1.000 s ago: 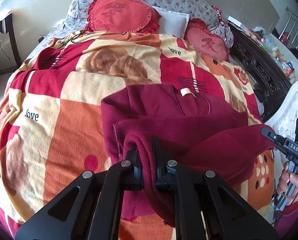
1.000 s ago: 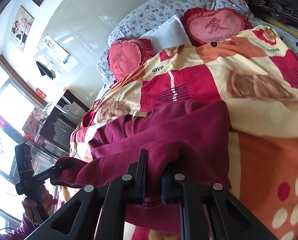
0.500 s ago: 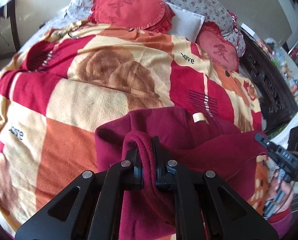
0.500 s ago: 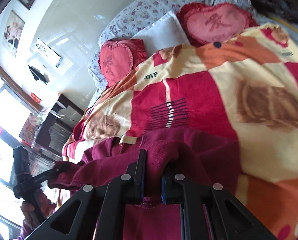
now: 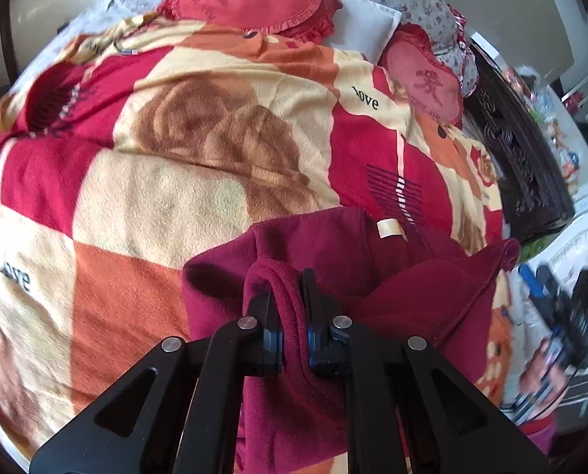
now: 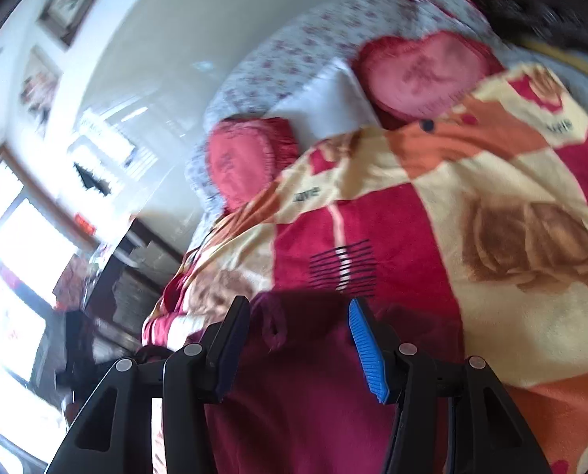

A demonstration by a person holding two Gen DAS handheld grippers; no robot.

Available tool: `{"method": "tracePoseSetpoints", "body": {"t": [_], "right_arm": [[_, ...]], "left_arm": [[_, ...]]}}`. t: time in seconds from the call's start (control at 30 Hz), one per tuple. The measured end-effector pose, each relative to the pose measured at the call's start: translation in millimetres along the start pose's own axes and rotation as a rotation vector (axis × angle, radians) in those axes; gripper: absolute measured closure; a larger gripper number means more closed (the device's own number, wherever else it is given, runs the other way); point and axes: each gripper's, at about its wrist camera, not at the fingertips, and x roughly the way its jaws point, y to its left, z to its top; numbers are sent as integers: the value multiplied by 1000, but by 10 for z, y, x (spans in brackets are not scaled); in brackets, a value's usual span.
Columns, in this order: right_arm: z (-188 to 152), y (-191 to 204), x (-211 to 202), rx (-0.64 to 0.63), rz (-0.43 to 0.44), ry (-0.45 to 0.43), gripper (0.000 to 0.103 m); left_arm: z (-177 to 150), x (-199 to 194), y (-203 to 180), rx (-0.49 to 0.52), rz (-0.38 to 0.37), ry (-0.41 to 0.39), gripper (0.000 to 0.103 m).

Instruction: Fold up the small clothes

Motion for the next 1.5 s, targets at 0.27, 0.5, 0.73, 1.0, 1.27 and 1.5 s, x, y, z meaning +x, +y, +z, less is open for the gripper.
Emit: {"method": "tracePoseSetpoints", "body": {"t": [0.27, 0.5, 0.73, 1.0, 1.27, 1.5], "right_arm": [[-371, 348, 630, -265, -86, 227, 53], [24, -174, 1035, -57, -171, 183, 53], [18, -106, 857, -122, -239, 144, 53], [-1, -13, 822, -164, -229, 132, 53], [-20, -152, 1147, -206, -422, 158, 53], [-29, -333, 1291, -178, -425, 168, 53]], "left_arm": [[75, -57, -24, -37, -33, 44, 92], [124, -163, -158, 76, -22, 128, 73], [151, -612, -51, 23, 28, -113, 38], [-58, -119, -316, 65, 79, -101, 38], [-10, 527, -181, -3, 162, -101, 38], [-48, 622, -297, 88, 219, -132, 28]]}}
